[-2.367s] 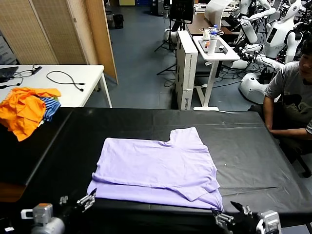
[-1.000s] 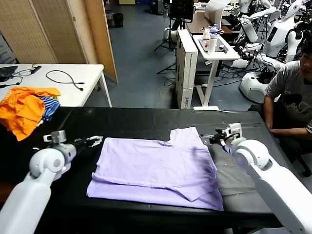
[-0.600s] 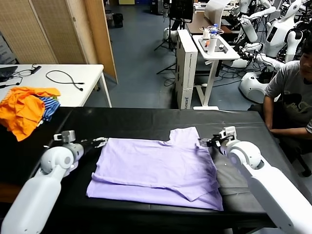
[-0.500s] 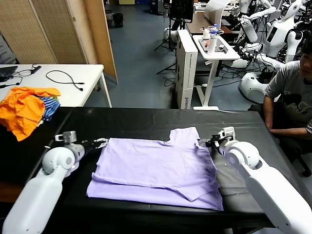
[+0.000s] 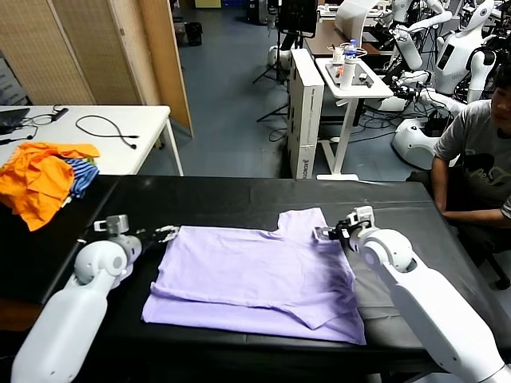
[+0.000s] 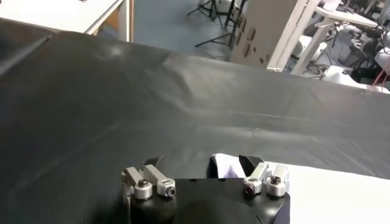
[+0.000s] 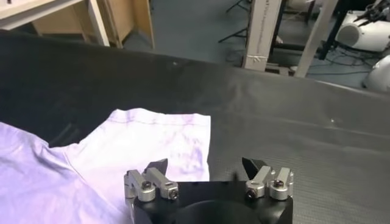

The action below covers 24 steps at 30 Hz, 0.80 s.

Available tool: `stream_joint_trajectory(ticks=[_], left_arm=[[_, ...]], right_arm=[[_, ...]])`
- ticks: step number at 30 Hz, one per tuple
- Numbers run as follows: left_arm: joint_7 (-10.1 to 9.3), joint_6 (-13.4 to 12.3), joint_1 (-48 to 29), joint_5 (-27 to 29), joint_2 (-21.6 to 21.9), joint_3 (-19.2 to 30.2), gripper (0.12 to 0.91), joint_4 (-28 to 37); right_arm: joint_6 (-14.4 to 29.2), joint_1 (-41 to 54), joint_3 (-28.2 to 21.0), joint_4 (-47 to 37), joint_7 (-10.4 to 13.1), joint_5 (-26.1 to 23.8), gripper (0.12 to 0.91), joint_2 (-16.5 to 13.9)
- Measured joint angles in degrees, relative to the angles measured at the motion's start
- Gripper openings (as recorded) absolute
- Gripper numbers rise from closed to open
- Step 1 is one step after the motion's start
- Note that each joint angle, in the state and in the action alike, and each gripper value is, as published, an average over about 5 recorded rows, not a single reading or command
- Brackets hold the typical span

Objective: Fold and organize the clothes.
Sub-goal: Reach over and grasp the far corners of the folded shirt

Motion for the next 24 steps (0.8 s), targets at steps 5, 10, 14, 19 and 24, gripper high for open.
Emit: stream_joint_trajectory(ticks=[5, 10, 14, 19, 24], left_arm=[[0.11, 0.03, -0.09, 1.17, -0.59, 0.67, 0.907, -0.42], [0.29, 0.06, -0.05, 1.75, -0.80, 1.08, 0.899, -0.62], [0.59, 0.04, 0.08, 2.62, -0.93, 1.28, 0.865, -0.43], [1.04, 0.02, 0.39, 3.49, -1.19, 1.42, 0.781, -0.37], [1.33, 0.01, 0.68, 3.70, -1.47, 1.47, 0.604, -0.55]], right_arm=[[0.00, -0.50, 0.21, -0.25, -0.25, -0.34, 0.906, 0.17], [0.05, -0.88, 0.33, -0.72, -0.83, -1.03, 0.834, 0.62], [0.09, -0.97, 0.31, -1.07, -1.30, -1.42, 0.716, 1.04], [0.12, -0.96, 0.30, -1.43, -1.58, -1.61, 0.607, 1.32], [0.13, -1.26, 0.42, -1.41, -1.70, -1.62, 0.477, 1.33]])
